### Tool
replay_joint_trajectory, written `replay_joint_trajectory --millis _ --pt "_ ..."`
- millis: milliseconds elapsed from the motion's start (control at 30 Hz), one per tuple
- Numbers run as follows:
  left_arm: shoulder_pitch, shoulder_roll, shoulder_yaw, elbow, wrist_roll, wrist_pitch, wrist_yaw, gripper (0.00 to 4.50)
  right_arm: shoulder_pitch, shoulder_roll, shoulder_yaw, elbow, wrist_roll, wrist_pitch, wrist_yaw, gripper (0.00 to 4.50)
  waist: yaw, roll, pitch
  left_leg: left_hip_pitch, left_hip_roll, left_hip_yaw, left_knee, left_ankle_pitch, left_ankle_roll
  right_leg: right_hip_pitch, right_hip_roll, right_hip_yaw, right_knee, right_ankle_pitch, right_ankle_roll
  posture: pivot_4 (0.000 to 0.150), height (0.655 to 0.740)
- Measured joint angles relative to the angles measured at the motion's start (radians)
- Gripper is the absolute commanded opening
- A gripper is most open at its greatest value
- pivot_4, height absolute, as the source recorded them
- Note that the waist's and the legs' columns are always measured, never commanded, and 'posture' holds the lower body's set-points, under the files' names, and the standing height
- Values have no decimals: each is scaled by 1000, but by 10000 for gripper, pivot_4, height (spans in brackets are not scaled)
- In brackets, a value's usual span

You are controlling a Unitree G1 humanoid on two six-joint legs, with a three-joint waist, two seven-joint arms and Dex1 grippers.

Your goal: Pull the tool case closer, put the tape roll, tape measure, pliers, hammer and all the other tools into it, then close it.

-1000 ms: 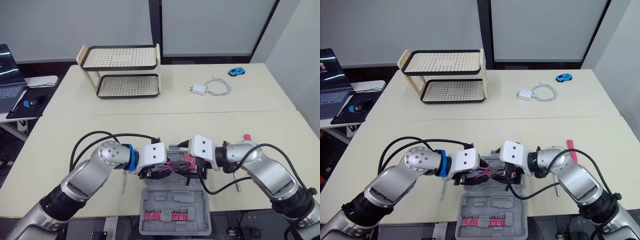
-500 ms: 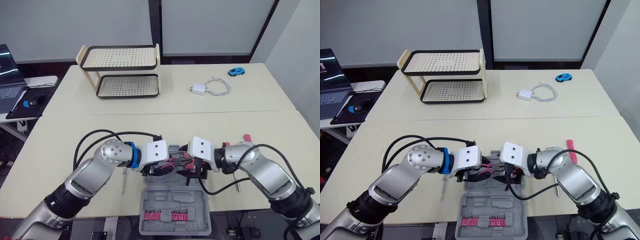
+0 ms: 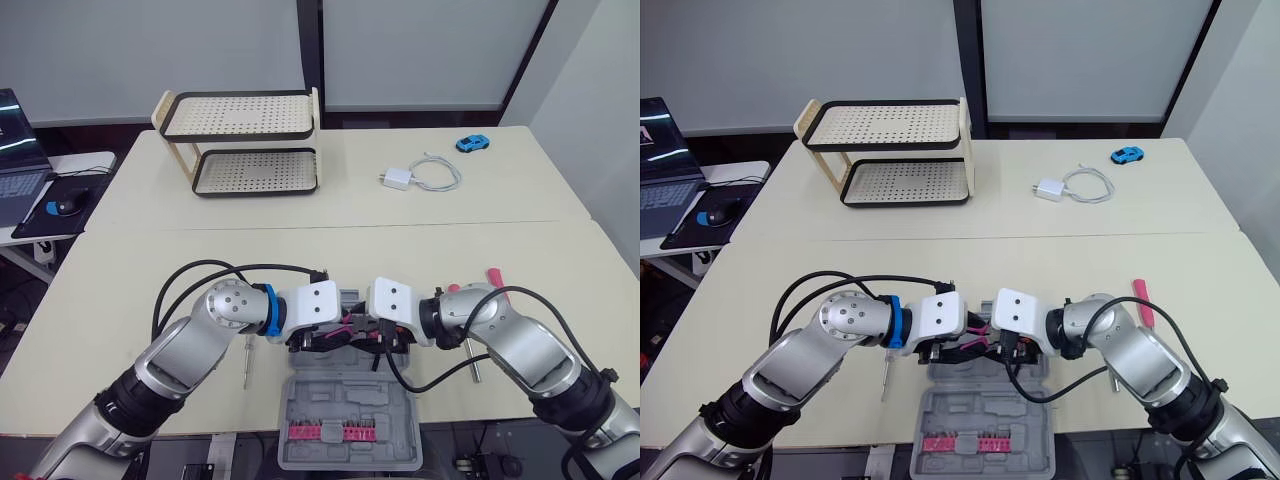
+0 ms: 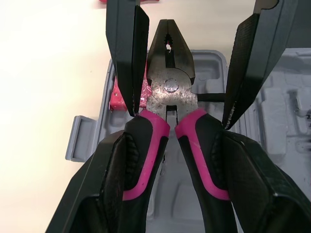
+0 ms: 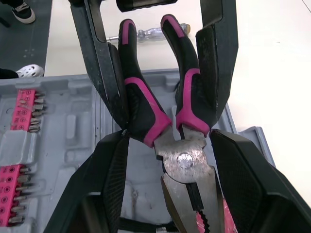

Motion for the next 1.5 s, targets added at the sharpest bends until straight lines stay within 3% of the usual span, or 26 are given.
replay_joint_trajectory --millis 167,200,400,1000,1200,1300,1500 --pt "0 2 0 0 4 -2 -1 24809 -1 3 0 2 0 1 4 28052 0 0 0 0 0 0 0 0 0 0 0 0 0 0 0 1500 7400" --pt "0 2 0 0 4 -2 -1 24809 -1 3 0 2 -1 0 5 24501 0 0 0 0 0 0 0 0 0 0 0 0 0 0 0 1500 7400" --pt "3 21 -11 -1 18 -4 -28 24809 -22 -21 24 4 -28 -13 36 12771 0 0 0 0 0 0 0 0 0 0 0 0 0 0 0 1500 7400" --pt "33 28 42 19 -22 -43 -55 24809 -37 -14 25 27 -49 -64 77 12742 -1 0 0 0 0 0 0 0 0 0 0 0 0 0 0 1500 7400" --pt "115 88 242 7 -181 -113 -140 44306 -39 -41 16 41 -56 -56 78 12585 -1 0 0 0 0 0 0 2 -3 -1 0 0 0 0 0 1500 7400" --pt "143 116 327 20 -238 -146 -181 45000 -38 -39 6 41 -53 -41 78 12585 -1 0 0 0 1 -1 0 2 -3 0 0 -1 0 0 0 1500 7400" --pt "161 115 357 29 -302 -163 -205 45000 -35 -32 -1 41 -42 -30 77 12585 0 0 0 0 0 0 0 1 -2 0 -1 0 0 0 0 1500 7400"
